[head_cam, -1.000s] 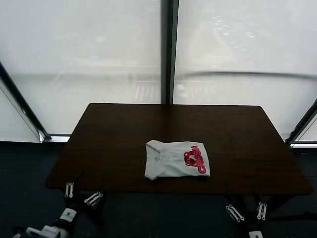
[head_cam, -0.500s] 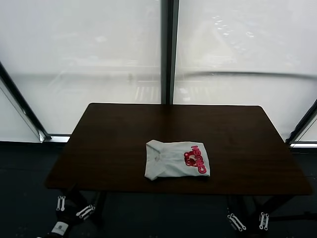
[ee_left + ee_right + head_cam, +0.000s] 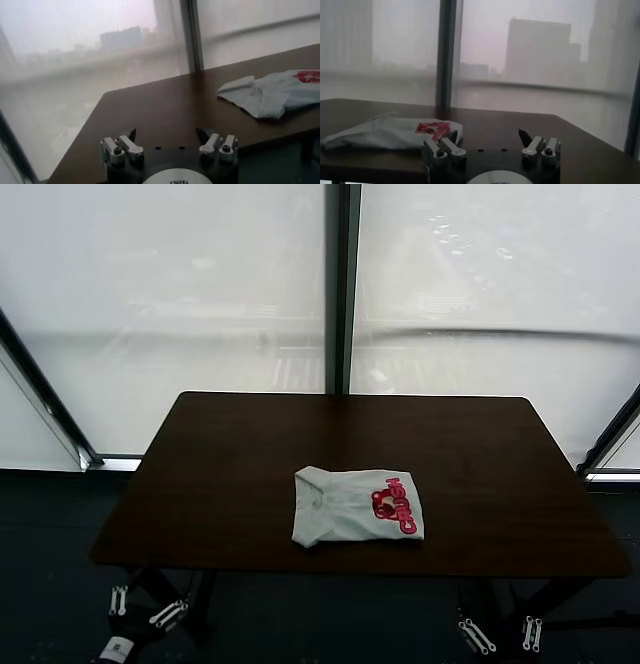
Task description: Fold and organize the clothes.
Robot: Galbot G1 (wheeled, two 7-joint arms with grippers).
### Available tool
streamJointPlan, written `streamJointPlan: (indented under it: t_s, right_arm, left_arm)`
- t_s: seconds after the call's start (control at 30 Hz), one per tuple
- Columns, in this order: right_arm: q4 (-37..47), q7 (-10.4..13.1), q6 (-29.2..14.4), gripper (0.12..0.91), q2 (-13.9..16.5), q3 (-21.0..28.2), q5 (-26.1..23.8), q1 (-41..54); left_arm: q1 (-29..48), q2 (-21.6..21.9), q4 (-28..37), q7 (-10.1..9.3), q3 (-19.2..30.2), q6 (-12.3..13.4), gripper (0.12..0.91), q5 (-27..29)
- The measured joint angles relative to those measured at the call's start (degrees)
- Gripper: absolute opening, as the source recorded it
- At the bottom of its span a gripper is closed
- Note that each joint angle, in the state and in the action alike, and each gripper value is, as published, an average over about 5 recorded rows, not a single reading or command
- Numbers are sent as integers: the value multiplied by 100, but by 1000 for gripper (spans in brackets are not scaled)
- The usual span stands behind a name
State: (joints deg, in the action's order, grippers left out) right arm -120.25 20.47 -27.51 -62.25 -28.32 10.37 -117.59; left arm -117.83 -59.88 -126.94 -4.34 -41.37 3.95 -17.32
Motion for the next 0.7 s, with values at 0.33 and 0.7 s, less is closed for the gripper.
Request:
streamJointPlan:
  t_s: [0.33, 0.7]
  right_arm:
    - [5, -20, 21, 907, 14, -3, 2, -19]
    - [2, -32, 116, 907, 23, 31, 49, -49]
  left_arm:
    - [-10, 15, 17, 13, 13, 28, 907, -9]
    - [-14, 10, 53, 20, 27, 125, 907, -28]
